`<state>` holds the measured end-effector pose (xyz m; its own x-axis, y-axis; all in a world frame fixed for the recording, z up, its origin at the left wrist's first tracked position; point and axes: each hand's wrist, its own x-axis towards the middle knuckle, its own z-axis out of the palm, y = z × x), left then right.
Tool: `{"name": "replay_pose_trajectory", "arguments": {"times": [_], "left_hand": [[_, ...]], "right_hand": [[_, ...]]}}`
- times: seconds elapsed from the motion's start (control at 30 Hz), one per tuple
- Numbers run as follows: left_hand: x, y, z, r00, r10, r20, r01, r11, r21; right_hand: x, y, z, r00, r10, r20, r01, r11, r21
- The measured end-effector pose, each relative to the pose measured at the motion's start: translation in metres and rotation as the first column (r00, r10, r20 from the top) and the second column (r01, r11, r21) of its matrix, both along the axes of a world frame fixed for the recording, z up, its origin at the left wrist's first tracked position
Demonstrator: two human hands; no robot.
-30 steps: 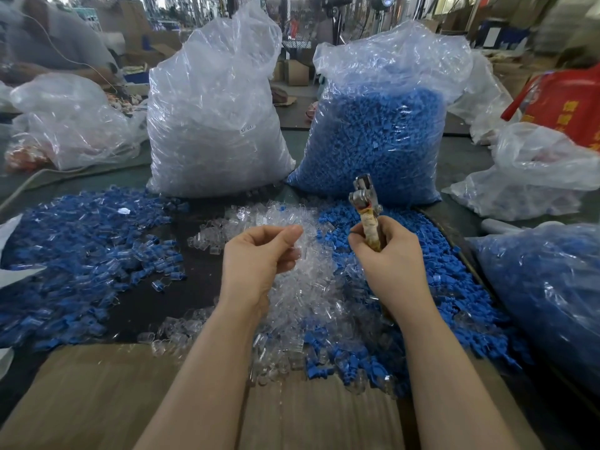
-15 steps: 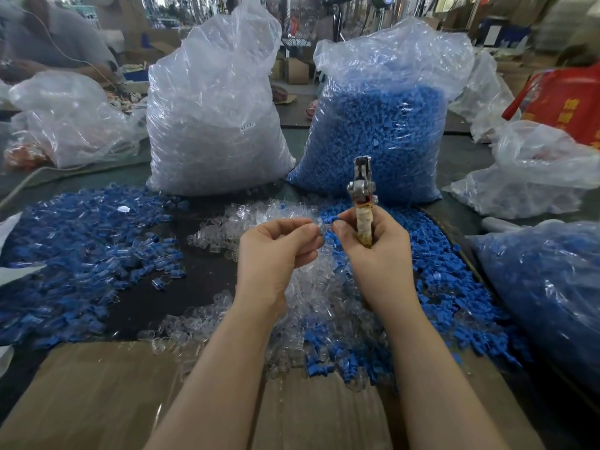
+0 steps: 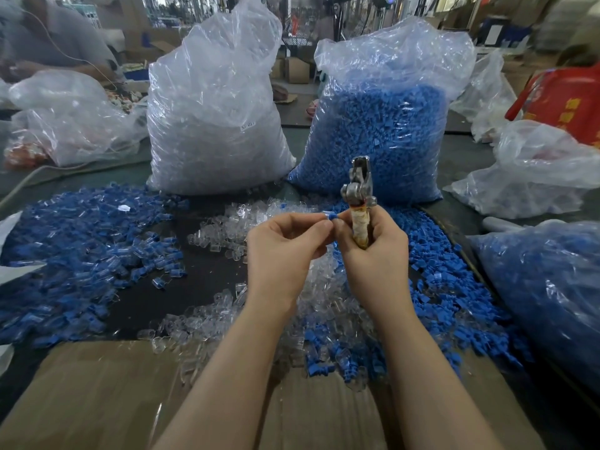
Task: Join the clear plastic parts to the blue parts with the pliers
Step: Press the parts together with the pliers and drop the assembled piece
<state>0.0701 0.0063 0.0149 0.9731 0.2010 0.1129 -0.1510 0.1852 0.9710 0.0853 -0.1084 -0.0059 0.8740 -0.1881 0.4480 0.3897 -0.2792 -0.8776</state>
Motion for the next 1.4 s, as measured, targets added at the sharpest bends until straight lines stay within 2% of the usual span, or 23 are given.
{"name": "replay_pose_trajectory", "arguments": {"times": [0.3,0.43,0.73,0.93,1.1,1.4], "left_hand": [[0.002,-0.001,-0.004,0.989,0.103,0.103,-0.121,0.977,0.178],[0.004,0.000,-0.007,0.980,0.158,0.118,-0.180,0.960,0.214],[0.005,0.001,-0.009,0.973,0.166,0.161,-0.206,0.938,0.279],[0.008,0.005,-0.008,0.979,0.174,0.105,-0.183,0.979,0.084],[0.009,0.007,-0.008,0.979,0.158,0.132,-0.168,0.983,0.068],[0.010,0.009,-0.008,0.977,0.149,0.154,-0.160,0.985,0.062]], "right_hand": [[0.001,-0.003,0.003,0.998,0.057,-0.038,-0.059,0.997,-0.055],[0.001,-0.003,0.003,0.992,0.099,-0.082,-0.105,0.992,-0.067],[0.000,-0.002,0.005,0.986,0.123,-0.112,-0.131,0.989,-0.065],[0.003,-0.018,0.006,0.941,0.224,-0.254,-0.259,0.959,-0.113],[0.002,-0.026,0.004,0.901,0.261,-0.346,-0.336,0.925,-0.178],[-0.001,-0.022,0.007,0.891,0.292,-0.349,-0.386,0.891,-0.238]]}}
